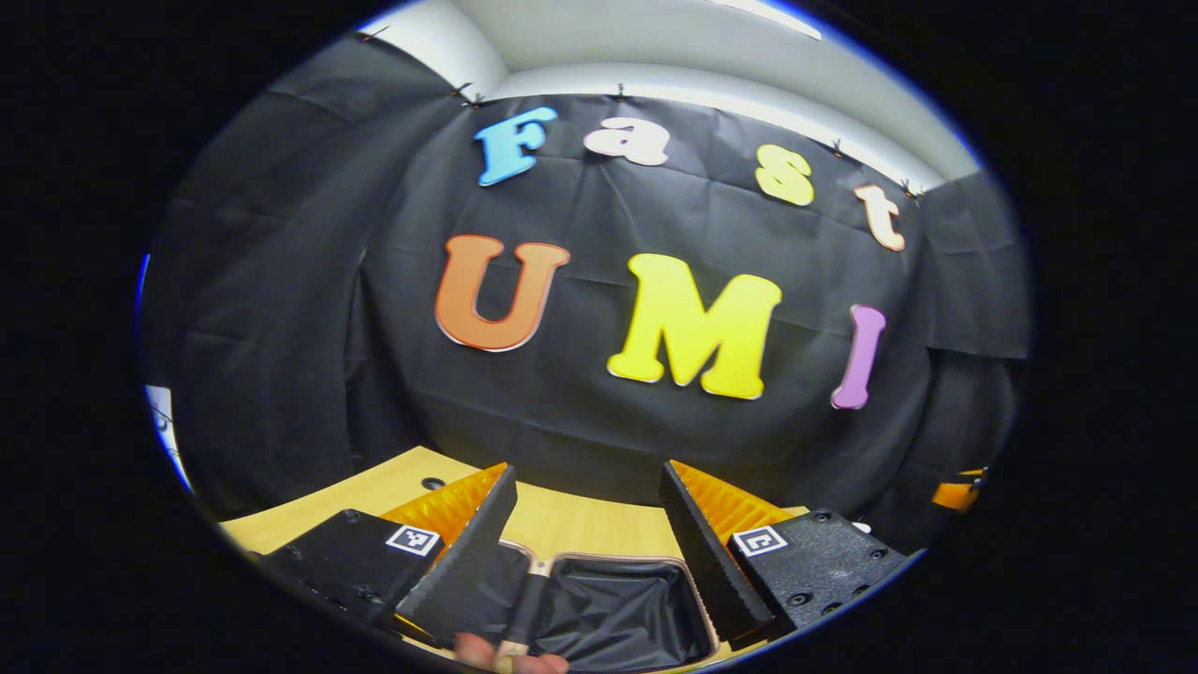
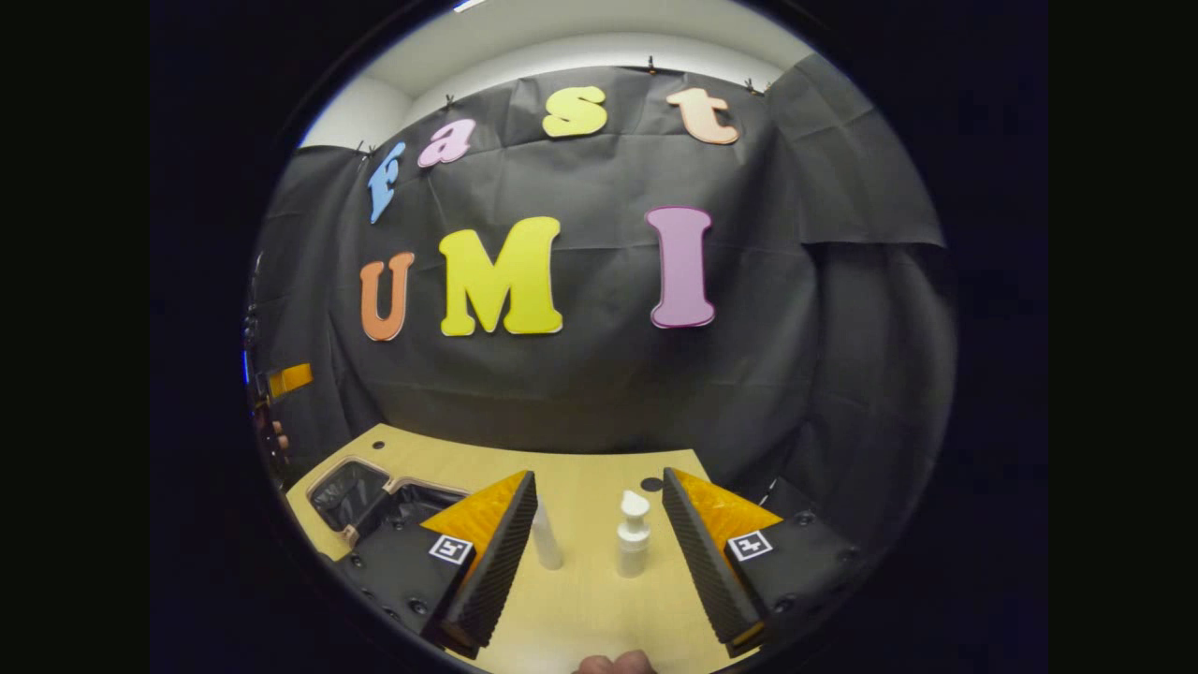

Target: First open the suitcase, pack the skin care products into it, and then close the suitcase.

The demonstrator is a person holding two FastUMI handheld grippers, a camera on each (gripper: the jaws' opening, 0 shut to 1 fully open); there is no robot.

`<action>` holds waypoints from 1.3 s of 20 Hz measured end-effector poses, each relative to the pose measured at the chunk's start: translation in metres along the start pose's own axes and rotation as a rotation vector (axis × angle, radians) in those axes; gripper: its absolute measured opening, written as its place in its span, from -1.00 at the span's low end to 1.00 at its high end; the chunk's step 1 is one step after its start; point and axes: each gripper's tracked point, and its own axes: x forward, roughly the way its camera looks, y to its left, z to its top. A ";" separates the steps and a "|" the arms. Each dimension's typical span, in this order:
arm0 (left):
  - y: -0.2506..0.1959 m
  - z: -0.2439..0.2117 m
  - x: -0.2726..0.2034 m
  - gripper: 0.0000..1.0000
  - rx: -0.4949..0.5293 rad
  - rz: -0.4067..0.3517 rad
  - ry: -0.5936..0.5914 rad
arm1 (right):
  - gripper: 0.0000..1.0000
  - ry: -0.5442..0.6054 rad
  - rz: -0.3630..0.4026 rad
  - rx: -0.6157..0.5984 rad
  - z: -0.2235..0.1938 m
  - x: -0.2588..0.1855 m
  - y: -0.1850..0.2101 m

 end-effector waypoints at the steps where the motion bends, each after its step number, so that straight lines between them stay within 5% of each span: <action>1: -0.028 -0.009 -0.003 0.95 0.014 -0.038 0.027 | 0.60 0.000 0.001 -0.013 -0.002 -0.002 -0.008; 12: -0.254 -0.168 -0.013 0.96 0.180 -0.294 0.234 | 0.60 0.074 0.040 -0.084 -0.043 -0.016 -0.070; 19: -0.255 -0.279 0.040 0.96 0.220 -0.199 0.368 | 0.60 0.186 -0.035 -0.105 -0.081 -0.032 -0.117; 26: -0.243 -0.333 0.097 0.95 0.229 -0.174 0.426 | 0.59 0.271 -0.102 -0.082 -0.105 -0.035 -0.140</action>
